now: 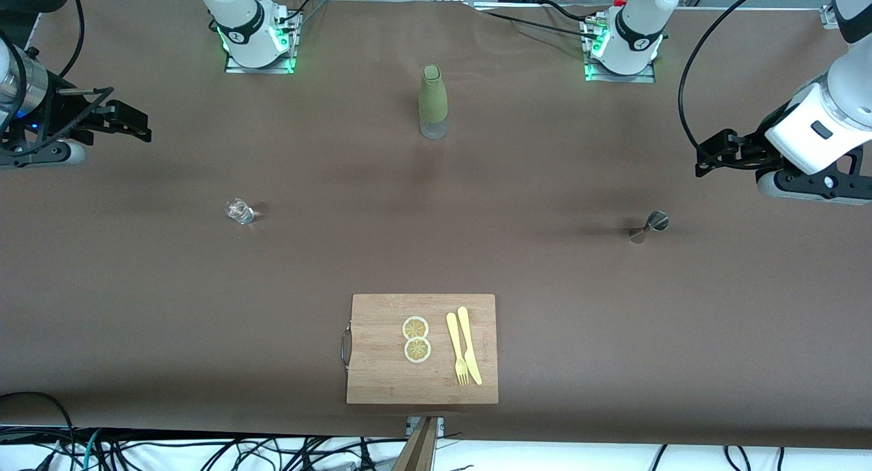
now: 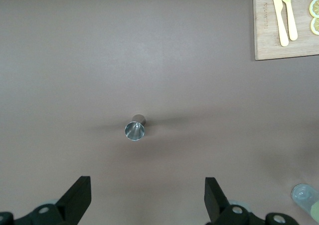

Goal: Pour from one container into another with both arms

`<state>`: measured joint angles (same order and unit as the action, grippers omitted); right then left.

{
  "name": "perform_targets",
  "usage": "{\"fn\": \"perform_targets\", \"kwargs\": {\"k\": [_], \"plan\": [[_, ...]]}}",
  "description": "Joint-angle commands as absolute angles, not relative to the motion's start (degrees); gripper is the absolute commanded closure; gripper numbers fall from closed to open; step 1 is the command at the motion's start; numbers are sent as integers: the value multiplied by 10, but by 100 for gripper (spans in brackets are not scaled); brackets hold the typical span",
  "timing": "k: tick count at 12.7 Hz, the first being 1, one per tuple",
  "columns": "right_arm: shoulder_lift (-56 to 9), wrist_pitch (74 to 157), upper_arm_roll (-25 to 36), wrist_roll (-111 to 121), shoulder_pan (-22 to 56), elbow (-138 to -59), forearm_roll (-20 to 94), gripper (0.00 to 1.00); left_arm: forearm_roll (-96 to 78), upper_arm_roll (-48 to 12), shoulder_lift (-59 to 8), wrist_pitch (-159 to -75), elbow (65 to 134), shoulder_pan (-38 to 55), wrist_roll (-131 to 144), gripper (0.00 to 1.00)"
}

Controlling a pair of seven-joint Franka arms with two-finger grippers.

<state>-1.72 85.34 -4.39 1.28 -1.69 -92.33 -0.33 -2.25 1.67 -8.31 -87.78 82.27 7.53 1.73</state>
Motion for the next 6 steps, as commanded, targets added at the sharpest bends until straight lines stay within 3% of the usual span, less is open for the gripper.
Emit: {"fn": "perform_targets", "kwargs": {"k": [1,6], "plan": [[-10,853,-44,23,-20,-925,5,0,-28,24,-77,-868,818,83,21,0],[-10,852,-45,24,-20,-925,0,0,-28,24,-77,-869,818,82,19,0]]}}
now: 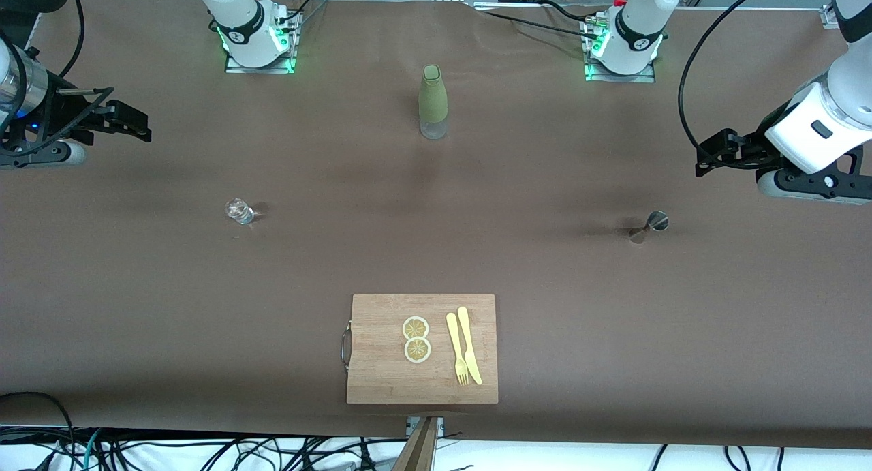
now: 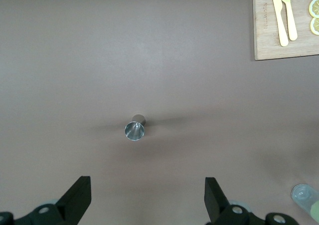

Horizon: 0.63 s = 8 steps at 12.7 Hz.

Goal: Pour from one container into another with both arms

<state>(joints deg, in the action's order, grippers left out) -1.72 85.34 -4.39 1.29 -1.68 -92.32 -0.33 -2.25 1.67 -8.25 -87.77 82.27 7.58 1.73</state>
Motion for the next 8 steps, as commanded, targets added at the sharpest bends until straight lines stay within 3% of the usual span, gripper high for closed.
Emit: {"fn": "perform_targets", "kwargs": {"k": [1,4,8], "plan": [[-10,851,-45,23,-20,-925,-1,0,-29,24,-77,-869,819,78,19,0],[-10,846,-46,18,-18,-924,-5,0,-28,39,-77,-853,826,71,-57,0],[-19,842,-39,23,-25,-924,3,0,-66,105,-78,-853,865,49,-306,0]]}}
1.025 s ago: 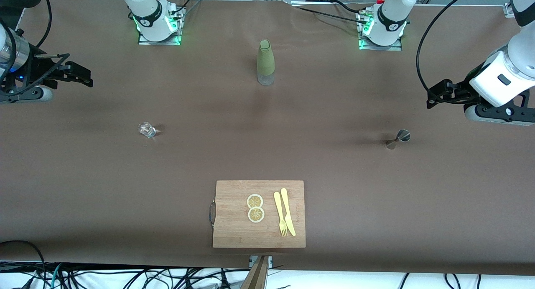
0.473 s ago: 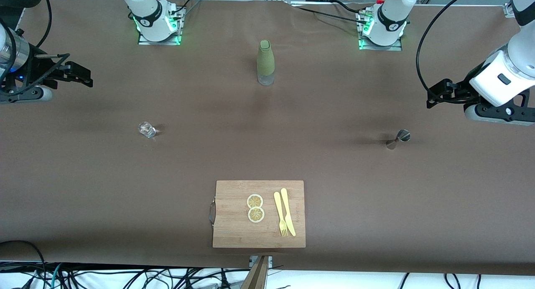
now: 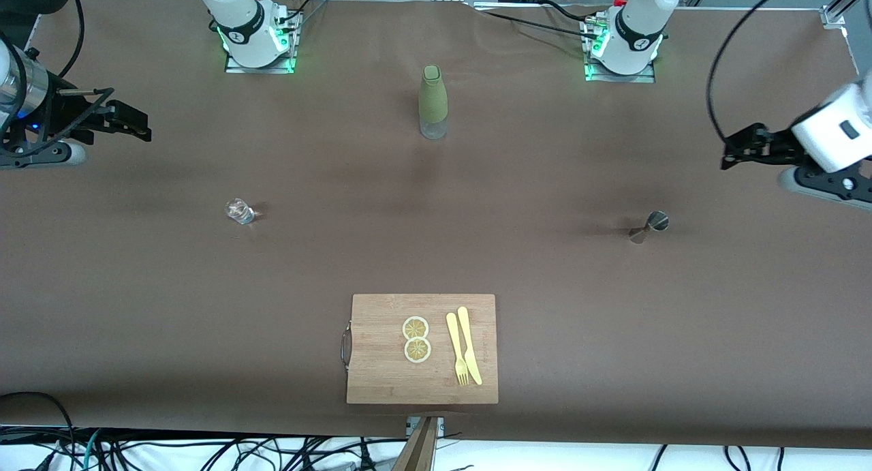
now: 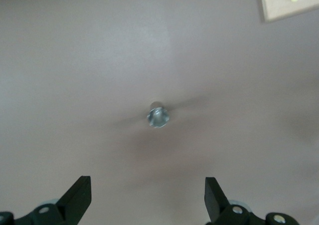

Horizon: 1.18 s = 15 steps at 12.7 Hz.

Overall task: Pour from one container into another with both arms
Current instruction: 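Lower the left gripper to the steel jigger while the right gripper reaches the glass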

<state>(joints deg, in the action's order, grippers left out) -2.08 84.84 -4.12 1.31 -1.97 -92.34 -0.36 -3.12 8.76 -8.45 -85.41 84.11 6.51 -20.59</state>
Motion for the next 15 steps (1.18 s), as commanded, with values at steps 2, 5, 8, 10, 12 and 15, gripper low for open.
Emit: {"fn": "perform_targets", "kwargs": {"k": [2,5,8,10,12,15], "plan": [[-21,841,-38,29,-25,-925,-1,0,-104,128,-82,-853,893,31,-425,0],[-25,850,-36,151,-38,-943,5,0,-216,189,-98,-859,960,9,-579,0],[-29,864,-18,295,-45,-970,19,0,-316,199,-159,-867,1000,-47,-768,0],[-36,875,1,404,-53,-993,43,0,-368,199,-205,-872,1017,-77,-867,0],[-60,881,9,538,-77,-999,66,0,-417,199,-253,-873,1022,-98,-954,0],[-113,920,42,729,-96,-1002,117,0,-506,199,-346,-874,1021,-118,-1103,0]]}}
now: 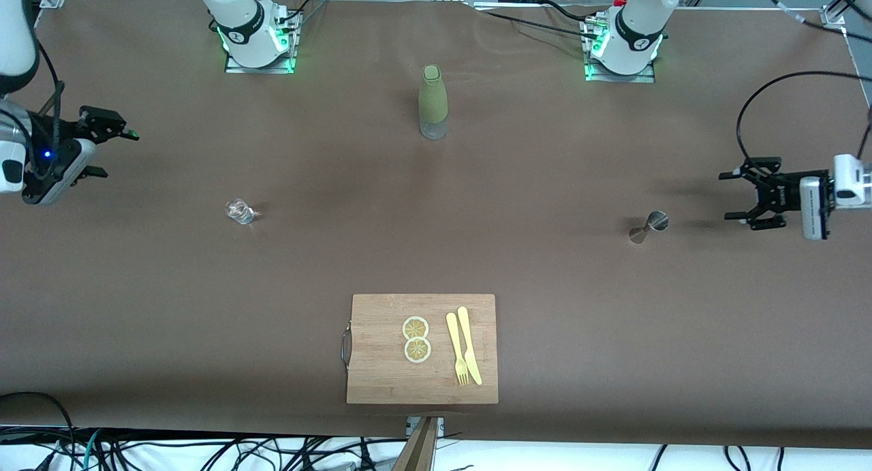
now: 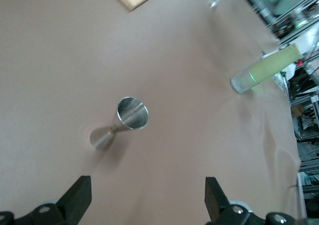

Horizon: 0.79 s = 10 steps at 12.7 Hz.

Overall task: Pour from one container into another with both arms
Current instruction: 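Lower the left gripper to the steel jigger while the right gripper reaches the glass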

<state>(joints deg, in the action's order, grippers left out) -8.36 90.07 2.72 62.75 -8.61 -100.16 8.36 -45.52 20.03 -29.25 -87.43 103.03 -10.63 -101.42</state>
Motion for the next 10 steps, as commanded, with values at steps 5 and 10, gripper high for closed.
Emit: {"fn": "perform_targets", "kwargs": {"k": [5,10], "plan": [[-207,928,58,964,-153,-1003,251,0,-626,199,-457,-895,1021,-123,-1335,0],[-290,996,57,1220,-197,-1071,407,0,-681,169,-483,-893,1020,-120,-1419,0]]}}
